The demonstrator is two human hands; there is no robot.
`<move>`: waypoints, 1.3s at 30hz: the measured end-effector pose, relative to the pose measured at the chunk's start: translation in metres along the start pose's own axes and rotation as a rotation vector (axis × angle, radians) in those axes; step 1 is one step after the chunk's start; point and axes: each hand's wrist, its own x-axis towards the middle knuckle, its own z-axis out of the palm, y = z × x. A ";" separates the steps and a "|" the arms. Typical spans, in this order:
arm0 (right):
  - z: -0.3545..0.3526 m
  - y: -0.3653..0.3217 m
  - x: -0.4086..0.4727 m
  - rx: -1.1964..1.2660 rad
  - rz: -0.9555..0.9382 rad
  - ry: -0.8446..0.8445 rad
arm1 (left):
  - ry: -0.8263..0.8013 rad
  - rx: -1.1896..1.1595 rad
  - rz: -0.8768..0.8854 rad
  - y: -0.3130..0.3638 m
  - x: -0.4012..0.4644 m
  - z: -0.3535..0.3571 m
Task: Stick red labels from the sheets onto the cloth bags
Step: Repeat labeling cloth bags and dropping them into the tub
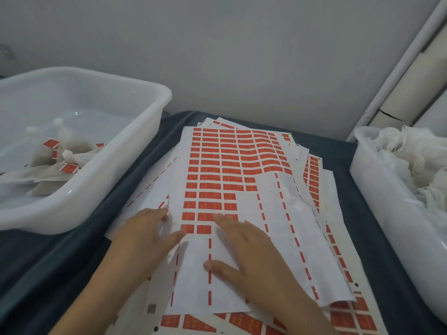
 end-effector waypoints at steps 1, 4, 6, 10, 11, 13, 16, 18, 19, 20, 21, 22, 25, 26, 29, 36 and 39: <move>0.000 0.000 0.000 -0.014 0.015 0.006 | -0.009 0.003 0.006 0.000 -0.001 0.000; -0.002 0.001 -0.002 -0.050 0.049 0.014 | -0.004 -0.002 0.013 0.000 -0.003 0.001; -0.005 0.004 -0.003 -0.071 0.081 0.023 | 0.017 -0.036 0.018 -0.001 -0.002 0.004; -0.010 0.012 -0.004 -0.098 0.197 0.040 | 0.011 -0.163 0.040 0.002 0.005 0.008; -0.011 0.015 -0.004 -0.100 0.225 0.038 | 0.008 -0.160 0.041 0.004 0.007 0.008; -0.012 0.018 -0.004 -0.119 0.248 0.021 | 0.006 -0.125 0.052 0.010 0.011 0.009; -0.009 0.019 -0.003 -0.147 0.235 0.007 | -0.029 -0.024 0.090 0.023 0.017 0.014; -0.008 0.019 -0.002 -0.133 0.236 0.018 | -0.065 -0.009 0.101 0.028 0.022 0.014; -0.008 0.019 -0.001 -0.125 0.236 0.020 | -0.083 -0.027 0.098 0.030 0.024 0.014; -0.007 0.018 -0.001 -0.114 0.238 0.021 | -0.101 -0.053 0.092 0.031 0.027 0.012; -0.008 0.018 0.000 -0.100 0.244 0.024 | -0.119 -0.077 0.088 0.031 0.029 0.012; -0.008 0.017 0.000 -0.085 0.251 0.034 | -0.138 -0.092 0.086 0.032 0.032 0.011; -0.008 0.017 -0.001 -0.049 0.251 0.095 | -0.210 -0.226 0.060 0.030 0.040 0.003; -0.008 0.017 -0.001 -0.039 0.254 0.102 | -0.268 -0.331 0.032 0.028 0.042 0.000; -0.009 0.015 -0.002 -0.012 0.259 0.098 | -0.463 -0.542 0.017 0.025 0.038 -0.010; -0.020 0.007 -0.005 0.294 -0.013 0.381 | -0.457 -0.691 0.162 0.031 0.015 0.004; -0.020 0.008 -0.007 0.336 -0.043 0.491 | -0.395 -0.704 0.239 0.033 0.006 0.013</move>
